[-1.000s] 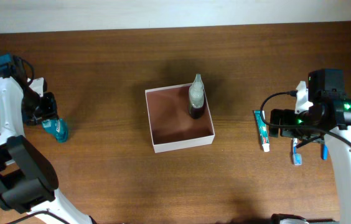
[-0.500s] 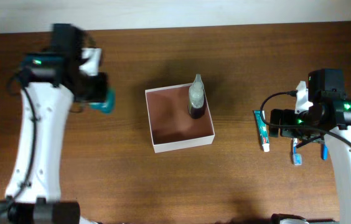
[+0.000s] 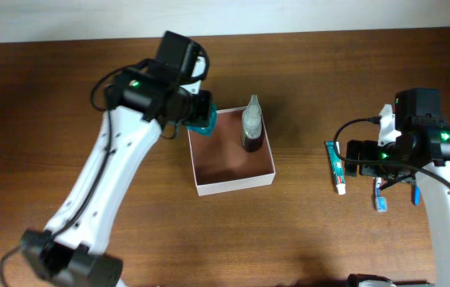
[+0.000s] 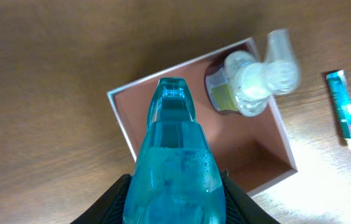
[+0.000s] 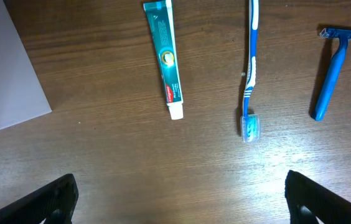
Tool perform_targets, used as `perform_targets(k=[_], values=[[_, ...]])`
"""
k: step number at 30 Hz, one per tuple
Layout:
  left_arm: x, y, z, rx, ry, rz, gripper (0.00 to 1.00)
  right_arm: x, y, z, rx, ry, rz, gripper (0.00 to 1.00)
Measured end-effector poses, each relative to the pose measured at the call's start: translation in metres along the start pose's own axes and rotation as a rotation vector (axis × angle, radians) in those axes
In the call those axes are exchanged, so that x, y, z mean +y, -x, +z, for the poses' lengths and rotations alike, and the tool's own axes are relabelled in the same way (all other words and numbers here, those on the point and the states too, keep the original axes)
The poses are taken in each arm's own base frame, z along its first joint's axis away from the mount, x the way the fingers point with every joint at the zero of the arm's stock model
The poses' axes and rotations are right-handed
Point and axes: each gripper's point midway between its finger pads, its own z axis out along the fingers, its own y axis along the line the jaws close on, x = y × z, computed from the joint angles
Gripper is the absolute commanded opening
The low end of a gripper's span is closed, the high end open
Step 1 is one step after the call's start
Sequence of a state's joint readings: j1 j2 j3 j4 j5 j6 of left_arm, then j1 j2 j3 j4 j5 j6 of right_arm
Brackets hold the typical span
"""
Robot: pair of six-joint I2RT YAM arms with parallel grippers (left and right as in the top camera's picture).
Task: Pack container
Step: 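Carry the mouthwash bottle into the box's back-left corner and release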
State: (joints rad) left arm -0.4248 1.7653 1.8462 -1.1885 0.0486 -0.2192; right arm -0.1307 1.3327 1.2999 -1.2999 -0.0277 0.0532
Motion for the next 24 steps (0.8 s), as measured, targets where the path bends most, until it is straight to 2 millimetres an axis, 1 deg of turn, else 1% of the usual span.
perform_targets(k=[5, 7, 9, 17, 19, 24], values=[[0.005, -0.012, 0.050, 0.121, 0.032, -0.032, 0.00, 0.000, -0.001, 0.000, 0.002, 0.000, 0.000, 0.98], [0.008, -0.016, 0.065, 0.156, 0.046, -0.041, 0.00, 0.000, 0.000, 0.000, 0.002, 0.000, -0.001, 0.99], [0.011, -0.019, 0.075, 0.178, 0.067, -0.044, 0.00, 0.000, -0.001, 0.000, 0.002, 0.000, 0.000, 0.99], [0.026, -0.027, 0.108, 0.235, 0.146, -0.044, 0.00, 0.000, 0.000, 0.000, 0.002, 0.000, 0.000, 0.99], [0.028, -0.026, 0.115, 0.234, 0.153, -0.043, 0.00, 0.000, -0.001, 0.000, 0.003, 0.000, 0.000, 0.98], [0.028, -0.018, 0.120, 0.200, 0.158, -0.041, 0.00, 0.000, -0.001, 0.000, 0.003, 0.000, -0.001, 0.98]])
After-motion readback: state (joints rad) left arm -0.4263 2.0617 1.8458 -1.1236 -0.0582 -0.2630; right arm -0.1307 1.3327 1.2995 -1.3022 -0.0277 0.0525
